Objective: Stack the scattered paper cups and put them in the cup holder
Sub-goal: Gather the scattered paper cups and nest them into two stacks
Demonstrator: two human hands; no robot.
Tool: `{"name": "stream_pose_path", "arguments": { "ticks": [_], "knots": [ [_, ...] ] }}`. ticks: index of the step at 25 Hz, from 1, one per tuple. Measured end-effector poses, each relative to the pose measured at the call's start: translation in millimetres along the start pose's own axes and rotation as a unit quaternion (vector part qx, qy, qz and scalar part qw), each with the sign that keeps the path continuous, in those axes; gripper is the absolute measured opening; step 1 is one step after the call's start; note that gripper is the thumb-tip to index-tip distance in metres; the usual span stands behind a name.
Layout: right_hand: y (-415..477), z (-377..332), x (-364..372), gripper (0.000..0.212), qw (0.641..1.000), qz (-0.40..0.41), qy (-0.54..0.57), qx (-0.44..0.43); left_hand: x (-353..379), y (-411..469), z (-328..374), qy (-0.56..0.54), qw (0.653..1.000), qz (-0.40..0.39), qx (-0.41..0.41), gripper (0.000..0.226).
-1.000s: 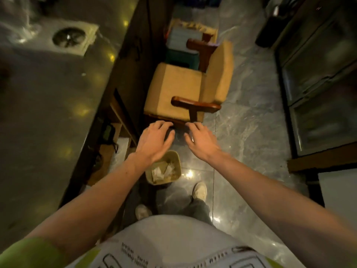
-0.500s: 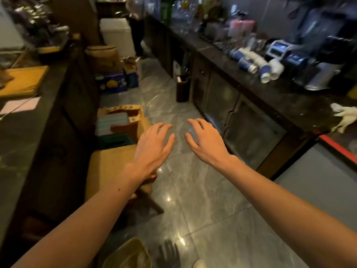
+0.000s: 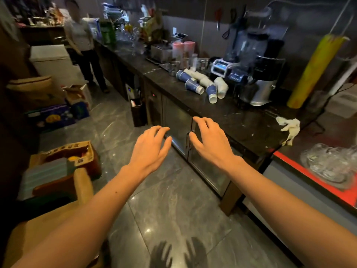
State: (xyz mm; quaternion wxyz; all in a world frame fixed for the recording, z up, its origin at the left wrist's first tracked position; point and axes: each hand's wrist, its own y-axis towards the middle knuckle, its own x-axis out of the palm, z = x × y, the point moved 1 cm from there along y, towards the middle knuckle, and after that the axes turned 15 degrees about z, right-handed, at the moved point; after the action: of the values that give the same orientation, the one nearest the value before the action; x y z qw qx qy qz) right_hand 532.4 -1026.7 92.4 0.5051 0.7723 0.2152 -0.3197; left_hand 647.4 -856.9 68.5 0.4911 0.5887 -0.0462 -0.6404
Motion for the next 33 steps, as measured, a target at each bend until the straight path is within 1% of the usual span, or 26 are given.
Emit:
{"name": "stream_pose_path", "arguments": {
  "ticks": [5,12,14,18,22,26,28,33],
  "knots": [
    [65,51,64,0.056,0.999,-0.014,-0.011,0.029,86,81,-23,-0.032,0.999,-0.015,0.01,0.046],
    [188,122,169,0.058,0.992,-0.027,-0.037,0.119,211,230,-70,-0.095,0.993,-0.062,0.02,0.044],
    [220,147,193,0.058,0.986,-0.029,-0.039,0.16,248,273,-78,-0.117,0.99,-0.081,0.02,0.044],
    [273,212,234,0.057,0.976,-0.025,-0.051,0.21,321,337,-81,-0.145,0.982,-0.119,0.022,0.047],
    [318,288,281,0.055,0.97,-0.03,-0.038,0.238,403,387,-76,-0.157,0.976,-0.149,0.007,0.047],
    [355,360,311,0.056,0.959,-0.048,-0.008,0.281,477,433,-55,-0.162,0.967,-0.191,-0.036,0.048],
    [370,391,323,0.054,0.955,-0.06,0.003,0.289,509,452,-45,-0.168,0.961,-0.212,-0.05,0.048],
    [400,442,356,0.054,0.94,-0.072,0.038,0.331,569,492,-39,-0.196,0.943,-0.25,-0.102,0.043]
  ]
}}
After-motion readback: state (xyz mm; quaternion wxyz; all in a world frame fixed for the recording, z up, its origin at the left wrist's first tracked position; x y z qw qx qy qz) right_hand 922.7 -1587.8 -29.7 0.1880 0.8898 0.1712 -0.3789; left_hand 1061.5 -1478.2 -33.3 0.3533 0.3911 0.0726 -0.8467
